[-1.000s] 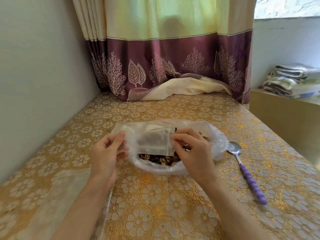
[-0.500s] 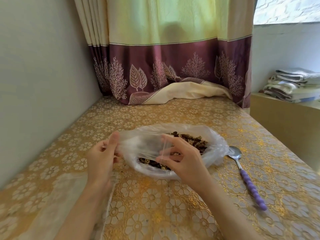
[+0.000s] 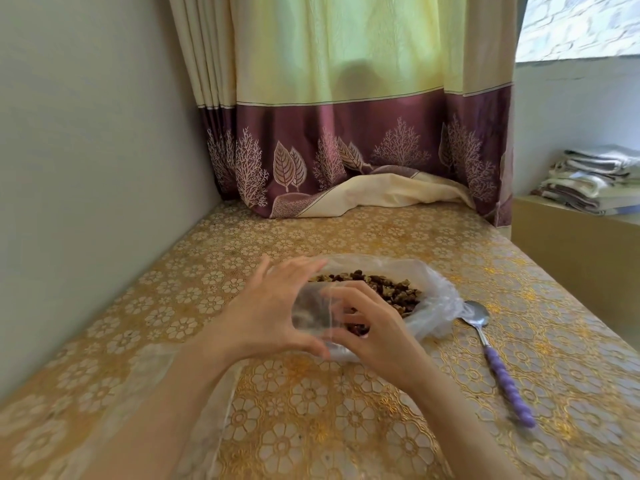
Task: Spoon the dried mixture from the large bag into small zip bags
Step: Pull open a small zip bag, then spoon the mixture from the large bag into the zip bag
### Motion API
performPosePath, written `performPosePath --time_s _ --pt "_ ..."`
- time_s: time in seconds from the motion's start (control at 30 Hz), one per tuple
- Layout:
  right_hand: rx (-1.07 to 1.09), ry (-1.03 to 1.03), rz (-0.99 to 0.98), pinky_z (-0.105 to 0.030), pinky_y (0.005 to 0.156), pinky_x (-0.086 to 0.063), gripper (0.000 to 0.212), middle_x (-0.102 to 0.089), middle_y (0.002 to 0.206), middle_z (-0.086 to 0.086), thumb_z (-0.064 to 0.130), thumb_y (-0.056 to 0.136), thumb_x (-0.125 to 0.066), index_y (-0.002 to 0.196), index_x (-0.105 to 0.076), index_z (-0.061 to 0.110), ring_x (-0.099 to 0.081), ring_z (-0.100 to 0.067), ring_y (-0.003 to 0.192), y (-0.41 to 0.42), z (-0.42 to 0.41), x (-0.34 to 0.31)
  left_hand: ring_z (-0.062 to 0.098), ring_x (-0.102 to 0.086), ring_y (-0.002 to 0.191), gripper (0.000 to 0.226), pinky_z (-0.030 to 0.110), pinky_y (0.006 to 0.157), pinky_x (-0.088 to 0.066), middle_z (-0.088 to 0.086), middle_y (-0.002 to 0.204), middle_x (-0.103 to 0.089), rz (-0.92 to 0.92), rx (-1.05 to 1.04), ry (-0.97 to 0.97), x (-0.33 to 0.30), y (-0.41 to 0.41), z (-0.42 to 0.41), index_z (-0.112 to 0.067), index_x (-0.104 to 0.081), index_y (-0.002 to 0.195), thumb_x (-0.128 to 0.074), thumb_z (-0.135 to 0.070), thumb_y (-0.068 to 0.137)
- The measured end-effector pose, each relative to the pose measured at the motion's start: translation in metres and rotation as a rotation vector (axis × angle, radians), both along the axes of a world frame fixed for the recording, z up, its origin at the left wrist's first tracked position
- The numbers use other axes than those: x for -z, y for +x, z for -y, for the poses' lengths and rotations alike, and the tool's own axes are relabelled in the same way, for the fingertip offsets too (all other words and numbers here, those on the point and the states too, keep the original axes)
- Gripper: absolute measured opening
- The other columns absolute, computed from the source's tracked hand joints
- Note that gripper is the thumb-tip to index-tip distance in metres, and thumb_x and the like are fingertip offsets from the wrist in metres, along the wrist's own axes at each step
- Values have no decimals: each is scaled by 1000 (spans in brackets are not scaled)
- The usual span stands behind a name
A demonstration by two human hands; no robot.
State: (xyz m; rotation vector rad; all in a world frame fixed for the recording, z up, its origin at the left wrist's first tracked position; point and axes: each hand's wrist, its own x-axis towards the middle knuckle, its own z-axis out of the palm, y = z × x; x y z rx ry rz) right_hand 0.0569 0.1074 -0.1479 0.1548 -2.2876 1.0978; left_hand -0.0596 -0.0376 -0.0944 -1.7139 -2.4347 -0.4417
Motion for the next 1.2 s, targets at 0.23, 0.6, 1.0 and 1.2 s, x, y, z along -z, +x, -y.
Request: performPosePath --time_s 0.23,0.6,1.0,1.2 --pt "-32 24 18 -29 91 -52 36 -52 115 13 23 84 -71 118 -58 20 -60 -11 100 1 -3 -3 1 -40 120 101 25 98 -35 -20 135 -40 261 20 11 2 -3 3 -51 -18 135 -77 -60 54" --pt "-10 -105 88 -25 83 -54 35 -62 110 19 22 82 -73 113 -61 34 -60 -7 98 7 -8 -4 -3 -50 54 46 8 53 -39 -18 66 -59 493 30 259 27 -4 3 -40 -53 103 -75 -45 63" --pt "744 18 55 -15 66 -44 9 -65 77 2 15 87 -67 86 -72 9 -58 -8 68 48 -47 -9 3 -35 40 32 9 37 -25 -7 53 -40 493 -95 702 54 -19 6 -45 -56 96 -61 -63 70" --pt "1066 97 630 -31 61 -36 35 -54 79 1 46 88 -60 88 -49 13 -49 -17 73 109 -67 4 -2 -43 52 62 8 45 -37 -15 68 -47 445 -154 704 54 -12 6 -28 -51 113 -61 -69 68"
